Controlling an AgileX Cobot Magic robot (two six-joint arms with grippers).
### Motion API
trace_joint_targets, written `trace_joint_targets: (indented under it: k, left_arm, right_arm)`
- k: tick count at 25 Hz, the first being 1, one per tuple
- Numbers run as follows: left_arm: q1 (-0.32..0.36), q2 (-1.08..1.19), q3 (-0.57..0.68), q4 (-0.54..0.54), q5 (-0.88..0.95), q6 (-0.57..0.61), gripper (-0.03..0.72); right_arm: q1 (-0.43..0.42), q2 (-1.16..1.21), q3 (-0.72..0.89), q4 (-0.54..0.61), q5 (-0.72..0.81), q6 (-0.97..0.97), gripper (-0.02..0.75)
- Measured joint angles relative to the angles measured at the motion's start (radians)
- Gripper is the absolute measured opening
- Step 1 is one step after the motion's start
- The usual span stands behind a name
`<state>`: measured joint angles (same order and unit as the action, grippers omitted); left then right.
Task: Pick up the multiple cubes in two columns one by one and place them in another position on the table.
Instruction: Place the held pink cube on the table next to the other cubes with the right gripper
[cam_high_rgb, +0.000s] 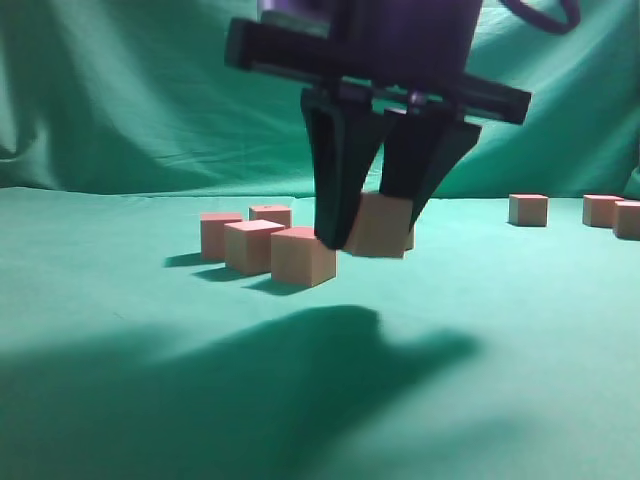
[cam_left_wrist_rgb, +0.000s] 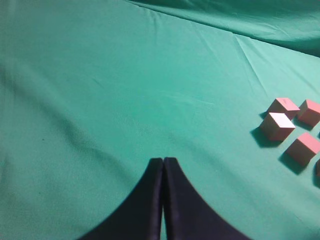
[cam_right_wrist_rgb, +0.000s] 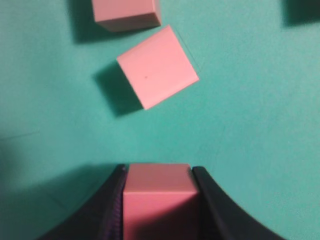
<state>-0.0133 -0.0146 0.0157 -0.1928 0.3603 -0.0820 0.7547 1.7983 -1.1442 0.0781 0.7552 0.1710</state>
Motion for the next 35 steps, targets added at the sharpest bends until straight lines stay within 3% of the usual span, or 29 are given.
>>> trace_joint_targets:
  k: [9, 35]
  left_arm:
    - [0.0, 0.0, 0.0, 0.0, 0.0, 0.0, 0.0]
    - [0.0, 0.0, 0.0, 0.0, 0.0, 0.0, 0.0]
  right_arm:
    - [0.0, 0.065, 0.0, -0.079, -0.038, 0.048, 0.267]
    - [0.0, 0.083, 0.0, -0.132, -0.084, 0.076, 0.267]
